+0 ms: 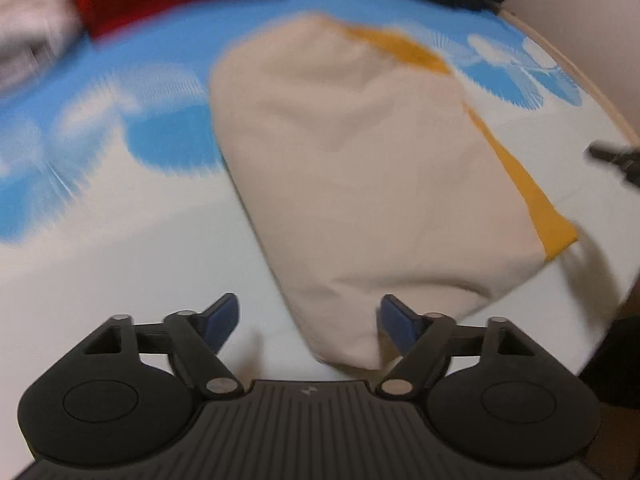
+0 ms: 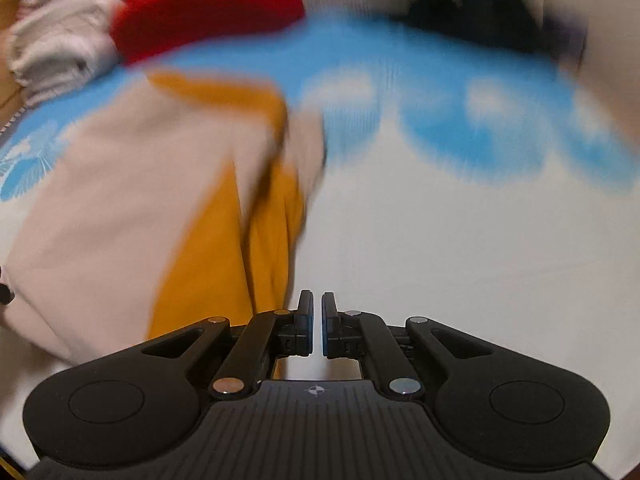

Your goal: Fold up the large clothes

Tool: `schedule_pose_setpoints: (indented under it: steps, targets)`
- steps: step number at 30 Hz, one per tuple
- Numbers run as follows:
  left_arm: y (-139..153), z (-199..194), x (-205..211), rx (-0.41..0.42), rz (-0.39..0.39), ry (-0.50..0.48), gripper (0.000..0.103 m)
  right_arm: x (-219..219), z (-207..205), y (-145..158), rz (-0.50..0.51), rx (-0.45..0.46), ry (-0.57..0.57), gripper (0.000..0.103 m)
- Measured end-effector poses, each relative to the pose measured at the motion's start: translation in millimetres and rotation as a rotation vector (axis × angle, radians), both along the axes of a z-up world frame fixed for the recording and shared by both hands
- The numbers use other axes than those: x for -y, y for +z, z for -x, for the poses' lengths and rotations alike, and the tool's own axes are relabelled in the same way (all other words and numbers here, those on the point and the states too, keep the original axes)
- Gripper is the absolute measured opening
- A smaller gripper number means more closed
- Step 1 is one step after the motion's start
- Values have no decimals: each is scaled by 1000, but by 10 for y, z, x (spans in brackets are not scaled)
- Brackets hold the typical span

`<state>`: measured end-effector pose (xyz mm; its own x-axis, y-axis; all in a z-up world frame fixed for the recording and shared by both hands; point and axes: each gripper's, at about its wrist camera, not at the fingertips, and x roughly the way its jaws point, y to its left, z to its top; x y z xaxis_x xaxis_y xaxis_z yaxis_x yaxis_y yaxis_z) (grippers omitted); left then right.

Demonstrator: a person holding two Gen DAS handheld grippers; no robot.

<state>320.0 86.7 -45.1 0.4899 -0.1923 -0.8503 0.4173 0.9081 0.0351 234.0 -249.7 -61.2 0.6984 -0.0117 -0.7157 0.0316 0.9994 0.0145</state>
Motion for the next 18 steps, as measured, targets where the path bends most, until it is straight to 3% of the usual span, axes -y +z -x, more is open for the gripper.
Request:
schedule_pose_setpoints:
  steps: [1, 5, 8, 12, 18]
  targets:
    - [123, 117, -12, 70, -11, 16, 88, -70, 133, 139, 62, 87, 19, 7]
    - [573, 601, -148, 261, 65, 136, 103, -300, 716, 537, 231, 370, 68, 41]
    - [804, 1042, -214, 373, 110, 222, 103, -359, 1155, 735, 218, 505, 38, 45]
    - [874, 1639, -259, 429, 175, 307, 103, -392, 1629, 903, 98, 569, -28, 54]
    - [818, 2356, 54, 515, 69, 306, 103, -556, 2129, 896, 26, 523, -27, 62]
